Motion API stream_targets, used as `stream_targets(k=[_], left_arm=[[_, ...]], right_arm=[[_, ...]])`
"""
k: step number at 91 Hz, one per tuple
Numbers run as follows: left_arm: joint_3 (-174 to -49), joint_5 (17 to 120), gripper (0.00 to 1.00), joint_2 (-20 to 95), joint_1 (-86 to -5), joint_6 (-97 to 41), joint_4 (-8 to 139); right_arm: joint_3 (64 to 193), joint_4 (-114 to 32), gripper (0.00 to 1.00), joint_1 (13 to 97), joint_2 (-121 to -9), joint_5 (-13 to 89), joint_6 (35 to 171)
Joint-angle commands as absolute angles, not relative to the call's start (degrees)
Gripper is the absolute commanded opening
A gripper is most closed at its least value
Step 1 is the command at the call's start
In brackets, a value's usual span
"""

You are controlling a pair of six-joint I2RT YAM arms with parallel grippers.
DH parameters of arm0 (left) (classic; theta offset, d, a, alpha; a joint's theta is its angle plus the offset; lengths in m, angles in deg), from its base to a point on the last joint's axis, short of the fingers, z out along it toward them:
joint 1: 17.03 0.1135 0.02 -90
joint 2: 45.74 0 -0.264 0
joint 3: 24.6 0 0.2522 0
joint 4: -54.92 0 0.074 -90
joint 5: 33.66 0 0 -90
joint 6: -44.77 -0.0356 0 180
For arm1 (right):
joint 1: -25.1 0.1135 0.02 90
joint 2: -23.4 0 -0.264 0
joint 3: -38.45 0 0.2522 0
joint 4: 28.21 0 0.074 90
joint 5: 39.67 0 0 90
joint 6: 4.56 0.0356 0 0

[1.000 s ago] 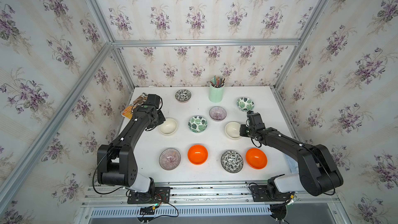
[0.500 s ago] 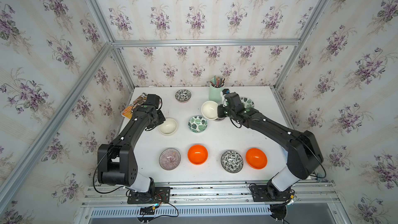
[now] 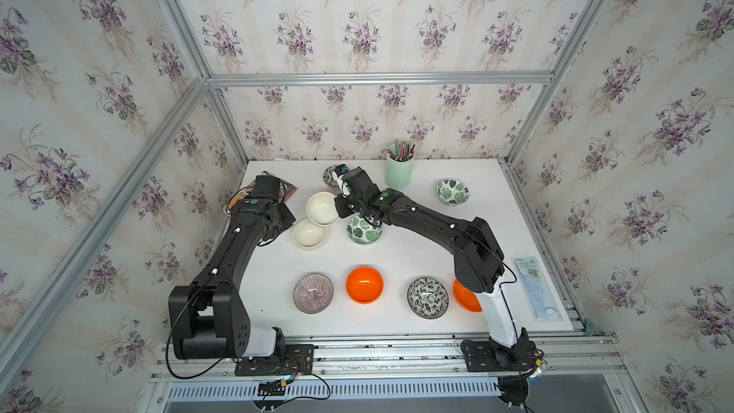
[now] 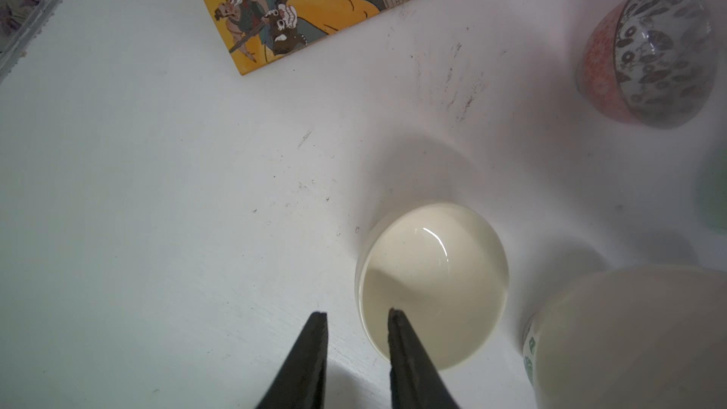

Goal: Stack the bowls
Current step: Place the bowl in the bowl.

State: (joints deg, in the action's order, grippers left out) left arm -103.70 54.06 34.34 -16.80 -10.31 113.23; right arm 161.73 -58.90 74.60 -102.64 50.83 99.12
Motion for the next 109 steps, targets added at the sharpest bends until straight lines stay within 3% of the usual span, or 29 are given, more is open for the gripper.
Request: stream_targets(k=[1, 75, 109], left_arm=[[-102.9, 53.2, 0.32, 32.7, -16.2, -8.3, 111.5], [-103.4, 53.0, 0.31, 33.5, -16.1, -8.8, 112.3], [-103.2, 53.9, 0.30, 34.0, -16.2, -9.1, 111.9]], right_arm=[[163.6, -57.4, 0.02, 75.4, -104.2, 50.4, 99.7], [169.4, -58.7, 0.12, 78.8, -113.1, 51.8, 99.5], [169.4, -59.5, 0.22, 79.1, -113.5, 52.1, 99.4]])
